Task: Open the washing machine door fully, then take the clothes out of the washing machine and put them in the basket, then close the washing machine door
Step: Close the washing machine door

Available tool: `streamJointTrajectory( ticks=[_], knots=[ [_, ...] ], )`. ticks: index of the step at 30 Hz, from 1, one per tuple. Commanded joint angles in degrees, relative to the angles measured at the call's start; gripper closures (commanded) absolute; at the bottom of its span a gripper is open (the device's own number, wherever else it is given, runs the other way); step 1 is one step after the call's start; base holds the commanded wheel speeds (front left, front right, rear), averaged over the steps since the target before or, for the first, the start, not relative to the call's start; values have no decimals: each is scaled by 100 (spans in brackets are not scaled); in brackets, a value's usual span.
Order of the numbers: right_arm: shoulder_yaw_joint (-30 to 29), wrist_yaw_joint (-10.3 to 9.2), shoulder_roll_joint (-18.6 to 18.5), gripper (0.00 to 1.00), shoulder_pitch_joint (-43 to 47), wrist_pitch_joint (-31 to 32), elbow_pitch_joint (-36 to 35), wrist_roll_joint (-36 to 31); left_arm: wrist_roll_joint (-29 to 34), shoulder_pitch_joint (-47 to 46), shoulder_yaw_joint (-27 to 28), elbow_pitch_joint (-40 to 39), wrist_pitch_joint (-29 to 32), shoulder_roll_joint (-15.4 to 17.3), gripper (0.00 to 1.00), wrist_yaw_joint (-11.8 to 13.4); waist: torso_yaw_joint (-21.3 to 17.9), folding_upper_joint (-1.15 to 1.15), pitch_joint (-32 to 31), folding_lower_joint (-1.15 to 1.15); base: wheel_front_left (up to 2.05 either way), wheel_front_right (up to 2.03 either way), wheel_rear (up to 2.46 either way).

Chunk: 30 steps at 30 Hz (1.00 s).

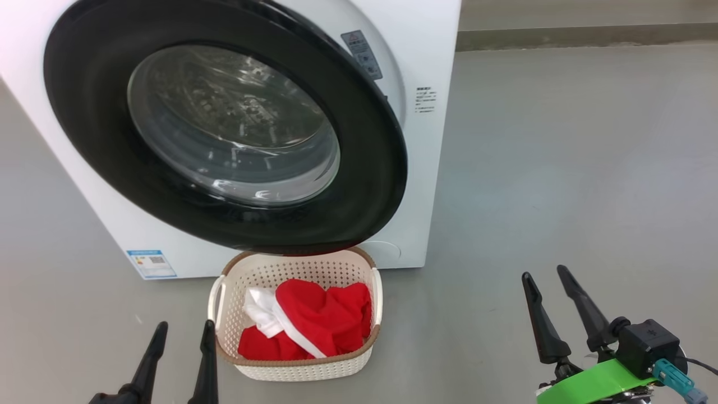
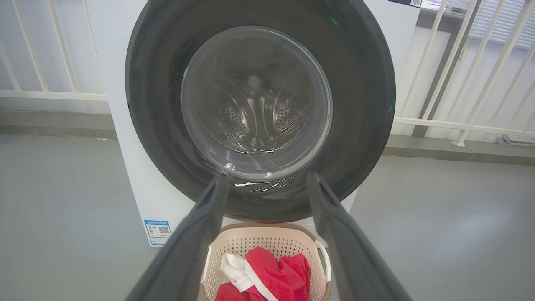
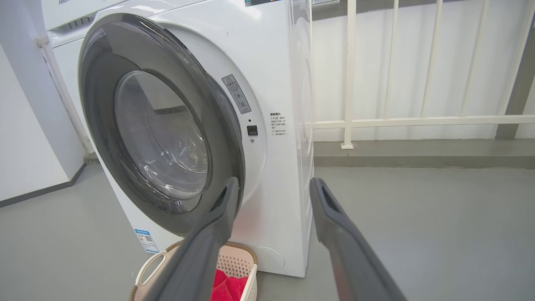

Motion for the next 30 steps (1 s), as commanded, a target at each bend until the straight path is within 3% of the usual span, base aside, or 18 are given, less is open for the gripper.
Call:
streamJointTrajectory(
  ticks=[1, 15, 30],
  knots=[
    [170, 34, -23, 100, -46, -37, -122, -74, 72, -286, 150, -210, -31, 71, 0, -23, 100, 0, 48, 0, 0, 0, 0],
    [419, 34, -23, 100, -400, -37, 7, -215, 127, -529, -38, -617, 30, 39, 0, -54, 589, 0, 618, 0, 0, 0, 0],
    [824, 34, -23, 100, -1800, -37, 449, -510, 194, -1026, -75, -536, -53, -166, 0, -253, 991, 0, 1442, 0, 0, 0, 0]
  ],
)
